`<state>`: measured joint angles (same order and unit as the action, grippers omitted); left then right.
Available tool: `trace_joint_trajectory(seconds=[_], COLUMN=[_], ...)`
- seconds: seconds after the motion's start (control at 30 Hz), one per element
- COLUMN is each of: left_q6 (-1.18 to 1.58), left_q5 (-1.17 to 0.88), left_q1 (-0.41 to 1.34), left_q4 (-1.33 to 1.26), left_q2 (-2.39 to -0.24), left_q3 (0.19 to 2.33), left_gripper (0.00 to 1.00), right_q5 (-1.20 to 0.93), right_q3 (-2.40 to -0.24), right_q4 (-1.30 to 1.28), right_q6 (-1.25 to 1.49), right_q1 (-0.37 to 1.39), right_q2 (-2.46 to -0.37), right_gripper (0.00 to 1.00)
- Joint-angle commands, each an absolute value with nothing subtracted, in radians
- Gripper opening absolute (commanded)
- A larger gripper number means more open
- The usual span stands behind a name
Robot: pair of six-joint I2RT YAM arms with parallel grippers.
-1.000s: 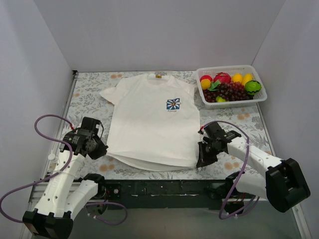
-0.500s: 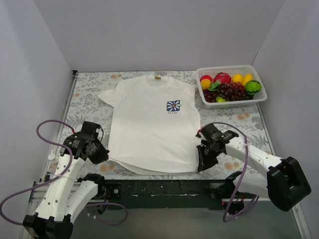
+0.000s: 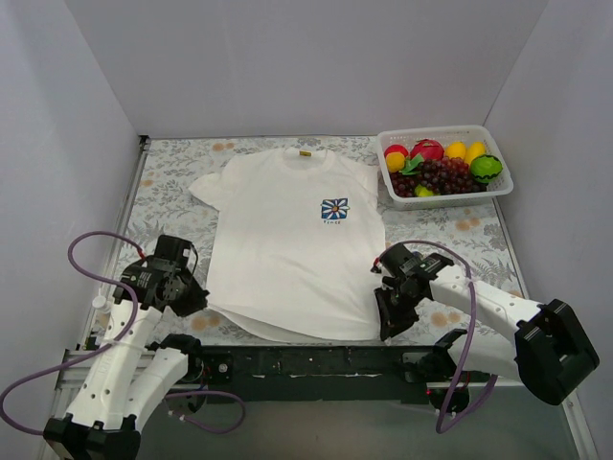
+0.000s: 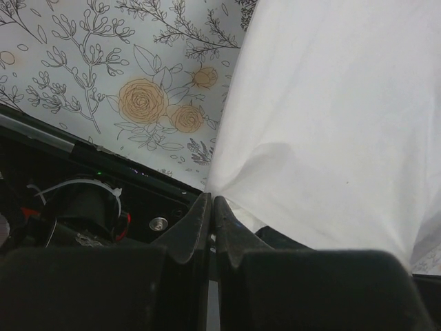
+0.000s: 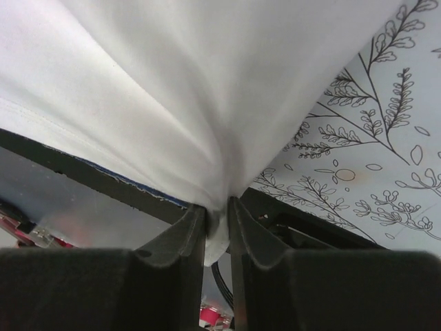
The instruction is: Pin the brooch onto the clothing
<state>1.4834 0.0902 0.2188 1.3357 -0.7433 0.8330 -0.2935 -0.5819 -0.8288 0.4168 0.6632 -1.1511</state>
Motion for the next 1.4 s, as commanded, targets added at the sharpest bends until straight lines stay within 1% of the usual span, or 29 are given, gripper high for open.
trace_joint_trajectory(seconds=[0.0,0.03,0.07,0.1,0.13,0.17,0.33,0.43,0.47,0.6,0.63,0.7,0.8,0.97,1.0,1.1,1.17,1.2,1.23,1.37], left_q6=[1.448,1.448,1.451,1.459,1.466,1.471,1.444,1.395,1.382,1.309,1.296,1.284,1.29,1.286,1.273,1.258,1.252,1.258,1.275,1.331], left_q5=[0.144,0.155,0.164,0.184,0.199,0.215,0.282,0.288,0.288,0.275,0.267,0.247,0.239,0.287,0.31,0.319,0.293,0.261,0.183,0.022], left_q1=[0.216,0.216,0.216,0.218,0.216,0.216,0.216,0.216,0.216,0.216,0.216,0.216,0.216,0.216,0.213,0.201,0.186,0.148,0.128,0.025], left_q4=[1.387,1.385,1.385,1.382,1.382,1.381,1.321,1.232,1.204,1.007,0.918,0.805,0.708,0.657,0.64,0.627,0.603,0.589,0.569,0.479], left_q2=[-0.755,-0.758,-0.759,-0.758,-0.758,-0.755,-0.787,-0.842,-0.859,-0.948,-0.971,-1.055,-1.187,-1.379,-1.434,-1.508,-1.565,-1.581,-1.607,-1.649], left_q3=[0.911,0.928,0.966,0.983,0.998,1.017,1.129,1.164,1.175,1.201,1.218,1.245,1.328,1.497,1.517,1.581,1.585,1.582,1.565,1.473], left_gripper=[0.06,0.16,0.29,0.65,0.84,0.98,0.98,0.98,0.98,0.98,0.98,0.98,0.98,0.98,0.98,0.98,0.98,0.98,0.98,0.98], right_q5=[-0.325,-0.324,-0.327,-0.325,-0.327,-0.327,-0.29,-0.243,-0.236,-0.152,-0.117,-0.086,-0.055,-0.038,-0.04,-0.02,-0.029,-0.032,-0.044,-0.07], right_q3=[-0.643,-0.65,-0.666,-0.692,-0.707,-0.721,-0.813,-0.838,-0.844,-0.931,-0.952,-1.017,-1.084,-1.157,-1.185,-1.265,-1.299,-1.319,-1.327,-1.327], right_q4=[-0.891,-0.891,-0.891,-0.89,-0.881,-0.871,-0.792,-0.68,-0.605,-0.493,-0.471,-0.412,-0.323,-0.2,-0.189,-0.195,-0.206,-0.207,-0.213,-0.225], right_q6=[0.38,0.374,0.367,0.353,0.348,0.342,0.318,0.327,0.328,0.301,0.293,0.264,0.247,0.242,0.239,0.242,0.242,0.244,0.244,0.256], right_q1=[0.672,0.67,0.672,0.672,0.672,0.672,0.672,0.67,0.672,0.67,0.67,0.669,0.667,0.652,0.65,0.638,0.627,0.623,0.615,0.595], right_q2=[-1.137,-1.123,-1.115,-1.106,-1.089,-1.08,-1.043,-1.046,-1.051,-1.149,-1.169,-1.224,-1.288,-1.388,-1.428,-1.517,-1.574,-1.589,-1.604,-1.669], right_gripper=[0.37,0.57,0.67,0.74,0.85,0.9,0.92,0.93,0.93,0.93,0.93,0.93,0.93,0.93,0.92,0.92,0.92,0.92,0.92,0.91])
